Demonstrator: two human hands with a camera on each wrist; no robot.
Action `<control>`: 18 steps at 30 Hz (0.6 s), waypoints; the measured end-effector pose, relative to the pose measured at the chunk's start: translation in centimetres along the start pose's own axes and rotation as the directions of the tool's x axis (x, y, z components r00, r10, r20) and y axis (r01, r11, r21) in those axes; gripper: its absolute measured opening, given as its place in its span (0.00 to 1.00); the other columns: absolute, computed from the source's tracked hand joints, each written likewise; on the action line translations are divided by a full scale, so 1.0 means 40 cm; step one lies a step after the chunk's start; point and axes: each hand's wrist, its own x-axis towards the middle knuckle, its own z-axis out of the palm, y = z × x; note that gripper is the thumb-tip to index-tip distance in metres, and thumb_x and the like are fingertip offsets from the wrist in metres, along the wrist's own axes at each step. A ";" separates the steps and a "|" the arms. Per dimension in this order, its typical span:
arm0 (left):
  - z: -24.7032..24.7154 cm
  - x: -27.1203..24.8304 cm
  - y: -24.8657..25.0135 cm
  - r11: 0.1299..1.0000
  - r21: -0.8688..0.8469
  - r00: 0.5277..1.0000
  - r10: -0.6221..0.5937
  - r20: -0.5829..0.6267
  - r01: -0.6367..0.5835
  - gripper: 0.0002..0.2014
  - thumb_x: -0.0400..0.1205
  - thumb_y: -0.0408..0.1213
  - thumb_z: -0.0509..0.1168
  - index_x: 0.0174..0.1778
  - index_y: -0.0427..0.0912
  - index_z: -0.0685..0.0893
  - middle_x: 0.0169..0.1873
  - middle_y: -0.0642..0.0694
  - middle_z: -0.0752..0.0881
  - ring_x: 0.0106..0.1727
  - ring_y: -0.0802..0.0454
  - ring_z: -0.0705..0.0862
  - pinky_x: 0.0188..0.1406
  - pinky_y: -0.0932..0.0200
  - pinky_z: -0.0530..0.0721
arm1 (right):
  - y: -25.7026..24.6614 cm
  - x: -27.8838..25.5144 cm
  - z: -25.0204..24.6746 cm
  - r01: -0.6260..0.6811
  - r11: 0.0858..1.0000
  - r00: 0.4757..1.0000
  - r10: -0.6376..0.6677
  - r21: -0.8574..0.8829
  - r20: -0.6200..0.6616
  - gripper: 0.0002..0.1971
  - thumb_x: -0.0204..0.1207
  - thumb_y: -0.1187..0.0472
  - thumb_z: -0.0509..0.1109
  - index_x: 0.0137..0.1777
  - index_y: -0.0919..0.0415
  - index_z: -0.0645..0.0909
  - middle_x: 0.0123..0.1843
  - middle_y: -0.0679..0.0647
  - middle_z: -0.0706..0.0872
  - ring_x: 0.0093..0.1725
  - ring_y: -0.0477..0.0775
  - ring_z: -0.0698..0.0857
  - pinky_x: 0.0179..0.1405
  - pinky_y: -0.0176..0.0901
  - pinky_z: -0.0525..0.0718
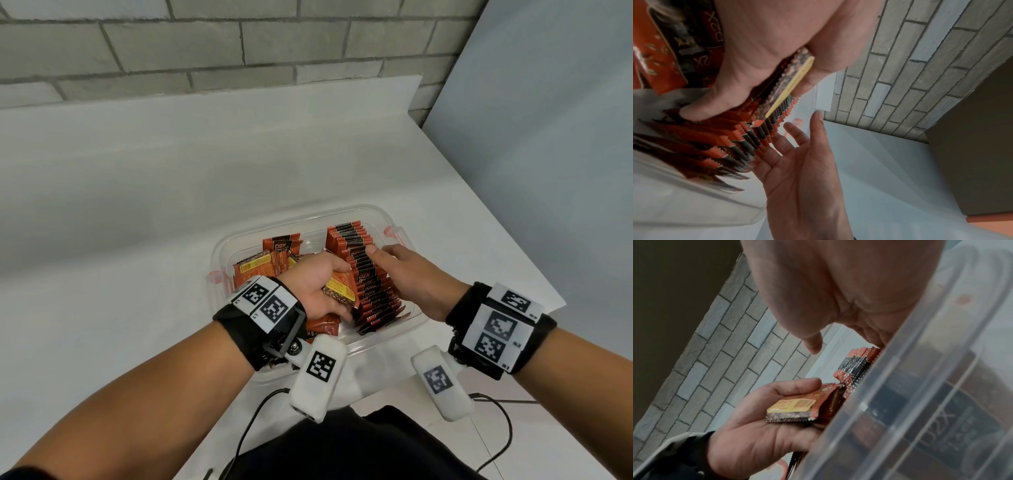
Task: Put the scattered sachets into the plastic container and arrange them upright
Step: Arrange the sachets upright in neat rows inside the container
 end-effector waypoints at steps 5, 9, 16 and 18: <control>-0.029 -0.064 0.042 0.983 0.059 0.984 0.173 -0.034 -0.171 0.12 0.85 0.30 0.59 0.64 0.34 0.77 0.51 0.33 0.86 0.51 0.36 0.86 0.49 0.40 0.83 | -0.033 -0.055 -0.009 0.069 0.993 0.997 -0.067 -0.094 0.024 0.34 0.81 0.42 0.61 0.83 0.54 0.56 0.80 0.55 0.68 0.77 0.54 0.69 0.66 0.43 0.67; -0.111 -0.152 0.097 0.912 -0.014 0.912 0.410 0.034 -0.410 0.14 0.84 0.30 0.59 0.64 0.39 0.80 0.47 0.34 0.89 0.41 0.40 0.89 0.47 0.45 0.87 | -0.066 -0.101 -0.025 0.202 0.953 0.979 -0.202 -0.228 0.025 0.31 0.79 0.48 0.67 0.80 0.50 0.61 0.78 0.50 0.70 0.74 0.51 0.72 0.68 0.44 0.71; -0.295 -0.216 0.135 0.822 0.096 0.816 0.569 -0.100 -0.561 0.09 0.82 0.34 0.62 0.54 0.45 0.85 0.33 0.42 0.82 0.27 0.47 0.79 0.29 0.56 0.80 | -0.155 -0.081 0.080 0.260 0.894 0.963 -0.213 -0.365 0.164 0.19 0.77 0.51 0.71 0.66 0.55 0.77 0.57 0.50 0.83 0.57 0.49 0.82 0.60 0.44 0.81; -0.337 -0.214 0.136 0.822 0.152 0.806 0.569 -0.165 -0.549 0.07 0.81 0.36 0.63 0.52 0.46 0.85 0.33 0.42 0.82 0.27 0.48 0.79 0.29 0.56 0.79 | -0.189 -0.058 0.125 0.267 0.856 0.962 -0.210 -0.442 0.173 0.17 0.78 0.52 0.69 0.62 0.61 0.80 0.53 0.53 0.86 0.48 0.51 0.85 0.59 0.49 0.83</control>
